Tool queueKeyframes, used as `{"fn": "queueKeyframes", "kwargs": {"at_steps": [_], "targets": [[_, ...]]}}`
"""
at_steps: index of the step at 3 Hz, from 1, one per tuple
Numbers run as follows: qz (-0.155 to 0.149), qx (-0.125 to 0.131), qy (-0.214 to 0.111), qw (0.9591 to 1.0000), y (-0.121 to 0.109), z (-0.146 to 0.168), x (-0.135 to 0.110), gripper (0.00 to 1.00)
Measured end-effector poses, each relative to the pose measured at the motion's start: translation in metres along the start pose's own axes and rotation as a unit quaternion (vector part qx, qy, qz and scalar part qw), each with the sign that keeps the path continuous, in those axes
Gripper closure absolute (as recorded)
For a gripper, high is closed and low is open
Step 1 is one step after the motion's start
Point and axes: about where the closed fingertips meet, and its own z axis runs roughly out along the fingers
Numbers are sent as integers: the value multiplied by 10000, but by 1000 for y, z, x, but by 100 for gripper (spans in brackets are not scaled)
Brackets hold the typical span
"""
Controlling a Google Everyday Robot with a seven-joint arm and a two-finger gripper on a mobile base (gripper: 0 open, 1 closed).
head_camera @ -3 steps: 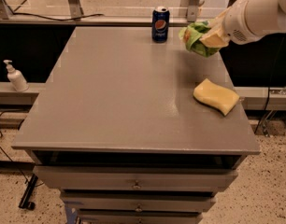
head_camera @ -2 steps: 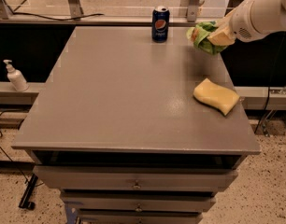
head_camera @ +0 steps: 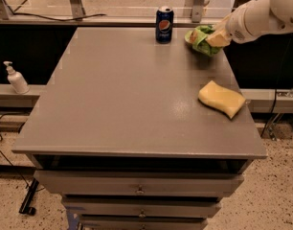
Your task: Move green rice chip bag near pepsi can
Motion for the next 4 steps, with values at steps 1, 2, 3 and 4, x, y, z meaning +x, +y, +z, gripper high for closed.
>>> {"fn": "queueKeyframes", "kwargs": {"at_steps": [1, 2, 3, 4], "targets": [[36, -168, -112, 9998, 0, 32, -1, 100], [69, -311, -223, 9992, 6, 55, -8, 100], [106, -430, -303, 9986, 15, 69, -20, 82], [222, -609, -335, 9973, 36, 76, -34, 58]]}}
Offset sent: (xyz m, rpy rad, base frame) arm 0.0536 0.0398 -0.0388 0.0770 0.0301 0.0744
